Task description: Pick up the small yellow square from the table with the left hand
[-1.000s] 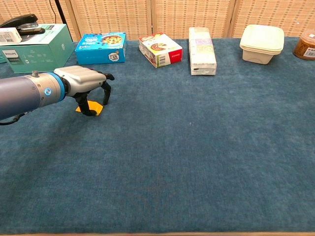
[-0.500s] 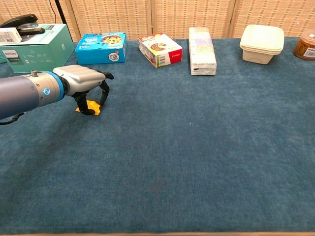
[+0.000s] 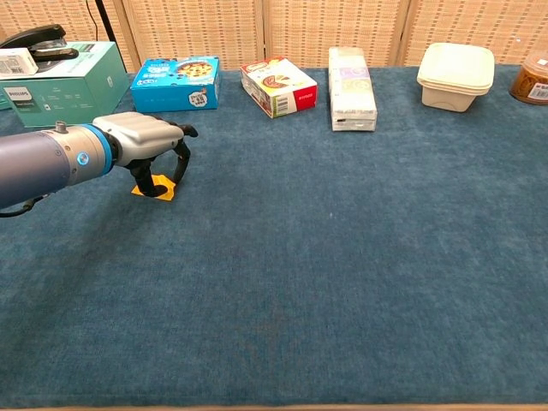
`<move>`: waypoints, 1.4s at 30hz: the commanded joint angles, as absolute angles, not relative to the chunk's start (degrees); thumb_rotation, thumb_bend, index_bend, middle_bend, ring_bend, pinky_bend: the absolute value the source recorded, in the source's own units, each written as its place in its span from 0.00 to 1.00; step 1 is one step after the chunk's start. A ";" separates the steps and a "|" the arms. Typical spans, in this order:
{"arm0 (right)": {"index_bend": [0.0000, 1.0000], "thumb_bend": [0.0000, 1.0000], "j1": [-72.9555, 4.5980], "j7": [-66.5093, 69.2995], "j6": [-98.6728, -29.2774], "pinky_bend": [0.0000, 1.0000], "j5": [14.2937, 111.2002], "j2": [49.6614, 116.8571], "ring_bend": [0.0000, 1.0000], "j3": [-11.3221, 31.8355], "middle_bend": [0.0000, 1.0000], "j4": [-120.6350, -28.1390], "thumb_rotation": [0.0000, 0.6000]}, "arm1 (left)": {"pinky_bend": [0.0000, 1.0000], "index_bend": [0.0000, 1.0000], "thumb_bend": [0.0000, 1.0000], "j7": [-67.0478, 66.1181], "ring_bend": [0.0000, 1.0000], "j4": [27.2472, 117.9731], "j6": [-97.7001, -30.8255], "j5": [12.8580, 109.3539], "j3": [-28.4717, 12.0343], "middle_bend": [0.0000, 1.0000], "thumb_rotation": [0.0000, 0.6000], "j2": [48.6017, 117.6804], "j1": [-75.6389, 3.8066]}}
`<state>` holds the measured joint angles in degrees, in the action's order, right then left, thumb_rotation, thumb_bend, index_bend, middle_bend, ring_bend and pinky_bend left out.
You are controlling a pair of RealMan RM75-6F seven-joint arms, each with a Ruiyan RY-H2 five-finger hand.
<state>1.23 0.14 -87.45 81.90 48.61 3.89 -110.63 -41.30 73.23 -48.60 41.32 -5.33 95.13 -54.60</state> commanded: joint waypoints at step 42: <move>0.00 0.00 1.35 0.76 -87.41 0.00 82.48 48.31 0.00 3.59 0.00 -111.03 1.00 | 0.00 0.62 0.45 -27.67 0.00 75.12 -50.74 53.58 -0.79 0.00 1.00 85.82 -45.74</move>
